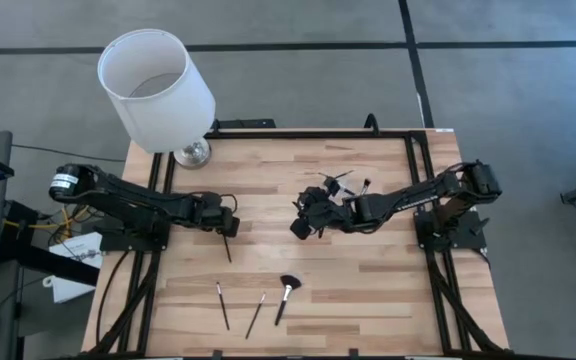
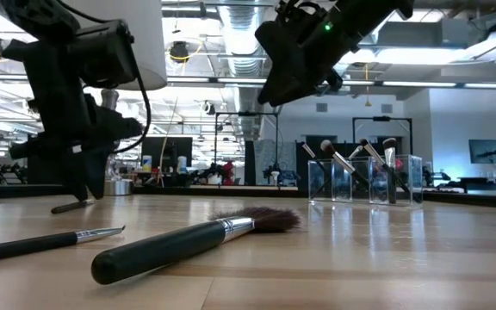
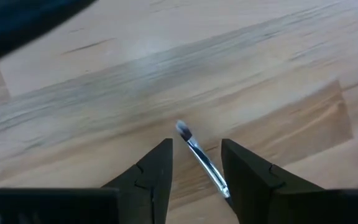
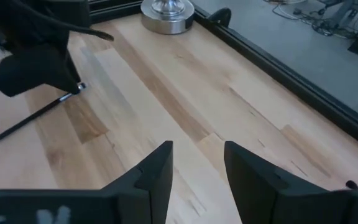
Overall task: Put items in baskets/containers
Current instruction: Put the eyeshadow brush into the transparent organizer
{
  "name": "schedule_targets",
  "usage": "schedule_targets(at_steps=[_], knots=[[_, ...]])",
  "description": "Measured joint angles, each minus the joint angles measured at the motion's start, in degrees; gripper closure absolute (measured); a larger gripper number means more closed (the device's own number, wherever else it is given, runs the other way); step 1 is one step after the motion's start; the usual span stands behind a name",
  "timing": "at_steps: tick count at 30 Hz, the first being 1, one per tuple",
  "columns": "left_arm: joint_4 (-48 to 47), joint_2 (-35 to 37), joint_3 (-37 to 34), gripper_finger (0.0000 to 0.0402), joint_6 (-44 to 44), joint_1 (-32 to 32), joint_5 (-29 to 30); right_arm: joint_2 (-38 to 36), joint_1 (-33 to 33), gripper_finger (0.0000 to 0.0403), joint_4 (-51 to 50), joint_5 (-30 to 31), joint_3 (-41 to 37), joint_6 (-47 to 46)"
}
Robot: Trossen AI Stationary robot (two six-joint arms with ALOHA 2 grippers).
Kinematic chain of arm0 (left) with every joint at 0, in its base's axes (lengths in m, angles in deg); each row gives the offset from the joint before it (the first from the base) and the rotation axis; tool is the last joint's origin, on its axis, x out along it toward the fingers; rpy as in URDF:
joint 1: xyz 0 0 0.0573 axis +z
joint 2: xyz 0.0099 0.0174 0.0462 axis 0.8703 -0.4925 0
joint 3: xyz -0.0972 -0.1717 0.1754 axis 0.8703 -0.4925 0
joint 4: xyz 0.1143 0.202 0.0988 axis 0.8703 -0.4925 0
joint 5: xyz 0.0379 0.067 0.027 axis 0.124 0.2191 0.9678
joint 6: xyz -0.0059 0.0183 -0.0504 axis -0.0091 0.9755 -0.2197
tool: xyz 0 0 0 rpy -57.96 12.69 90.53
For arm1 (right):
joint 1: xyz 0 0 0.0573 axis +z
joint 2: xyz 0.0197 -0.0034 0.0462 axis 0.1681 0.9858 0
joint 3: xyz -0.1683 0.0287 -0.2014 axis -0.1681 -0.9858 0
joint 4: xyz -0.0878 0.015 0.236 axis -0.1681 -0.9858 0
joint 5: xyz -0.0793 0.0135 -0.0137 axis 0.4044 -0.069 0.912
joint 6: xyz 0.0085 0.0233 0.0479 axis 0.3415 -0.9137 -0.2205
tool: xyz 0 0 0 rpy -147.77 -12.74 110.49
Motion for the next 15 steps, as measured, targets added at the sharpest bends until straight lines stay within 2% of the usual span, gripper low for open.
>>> schedule_targets(at_steps=[8,15], knots=[[1.35,-5.12,0.3,0.0297,-1.1,-0.13,1.89,0.0,1.5,0.027,-0.19,0.0,0.0,-0.02],[3.21,-4.28,-0.02,0.0347,-1.05,-0.51,4.45,0.0,2.51,0.027,-1.15,0.0,0.0,-0.12]])
